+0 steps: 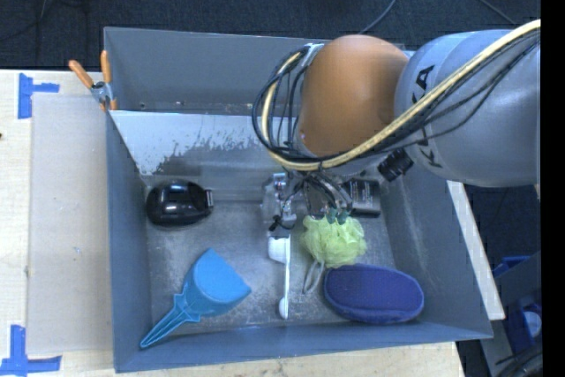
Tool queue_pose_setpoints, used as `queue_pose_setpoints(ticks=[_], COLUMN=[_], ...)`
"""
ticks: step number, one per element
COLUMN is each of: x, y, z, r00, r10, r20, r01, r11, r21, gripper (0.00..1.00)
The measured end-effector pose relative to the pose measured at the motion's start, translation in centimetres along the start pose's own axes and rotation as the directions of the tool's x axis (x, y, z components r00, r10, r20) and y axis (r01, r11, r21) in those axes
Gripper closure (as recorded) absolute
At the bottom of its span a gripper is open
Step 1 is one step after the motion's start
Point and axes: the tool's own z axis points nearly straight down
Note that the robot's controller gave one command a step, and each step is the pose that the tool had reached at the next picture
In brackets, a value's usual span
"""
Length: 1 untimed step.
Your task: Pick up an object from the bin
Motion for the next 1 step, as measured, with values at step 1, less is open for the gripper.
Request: queue_pose_setpoints(ticks=[1], x=[0.0], y=[0.0], z=[0.0], r00=[1.0], r10=[0.0], r20=[0.0], r01=[0.0], r11=[1.0], r21=[0.0], gripper=[1.0])
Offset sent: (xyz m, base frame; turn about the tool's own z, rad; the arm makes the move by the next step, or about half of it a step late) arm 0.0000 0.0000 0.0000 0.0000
